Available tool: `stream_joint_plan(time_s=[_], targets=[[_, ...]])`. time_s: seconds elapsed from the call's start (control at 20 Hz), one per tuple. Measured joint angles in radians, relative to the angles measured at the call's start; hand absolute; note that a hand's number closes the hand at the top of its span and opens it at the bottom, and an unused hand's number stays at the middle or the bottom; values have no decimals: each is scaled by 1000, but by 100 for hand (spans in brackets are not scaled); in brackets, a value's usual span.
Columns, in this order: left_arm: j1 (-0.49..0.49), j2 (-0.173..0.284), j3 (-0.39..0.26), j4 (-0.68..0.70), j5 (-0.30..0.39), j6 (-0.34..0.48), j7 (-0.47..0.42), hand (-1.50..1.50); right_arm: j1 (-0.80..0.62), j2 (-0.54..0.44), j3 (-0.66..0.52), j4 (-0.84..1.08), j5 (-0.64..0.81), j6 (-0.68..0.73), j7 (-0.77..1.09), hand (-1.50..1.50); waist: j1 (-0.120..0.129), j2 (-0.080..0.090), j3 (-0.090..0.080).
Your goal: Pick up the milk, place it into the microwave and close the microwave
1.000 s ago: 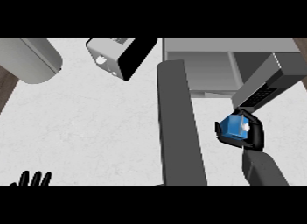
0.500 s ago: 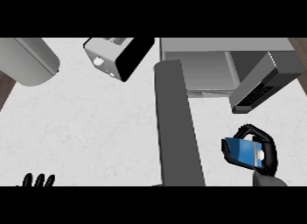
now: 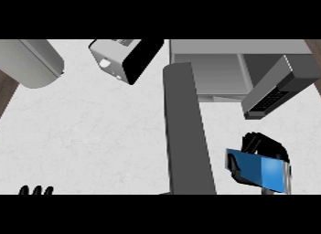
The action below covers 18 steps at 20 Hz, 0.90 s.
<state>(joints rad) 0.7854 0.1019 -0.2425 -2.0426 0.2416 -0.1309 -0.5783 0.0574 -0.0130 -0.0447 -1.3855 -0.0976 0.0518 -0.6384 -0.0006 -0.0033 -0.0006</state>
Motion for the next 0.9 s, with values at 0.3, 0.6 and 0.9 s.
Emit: stream_joint_plan(time_s=[0.3,0.6,0.9], targets=[[-3,18,33,16,32,-23,-15,-150,-55,10,79,-57,42,-148,74,150,6,2,0],[1,26,60,19,53,-32,-18,-150,-196,12,107,74,65,-248,102,150,11,3,1],[-4,37,78,28,63,-47,-14,-150,-381,10,107,284,96,-379,135,150,18,5,1]])
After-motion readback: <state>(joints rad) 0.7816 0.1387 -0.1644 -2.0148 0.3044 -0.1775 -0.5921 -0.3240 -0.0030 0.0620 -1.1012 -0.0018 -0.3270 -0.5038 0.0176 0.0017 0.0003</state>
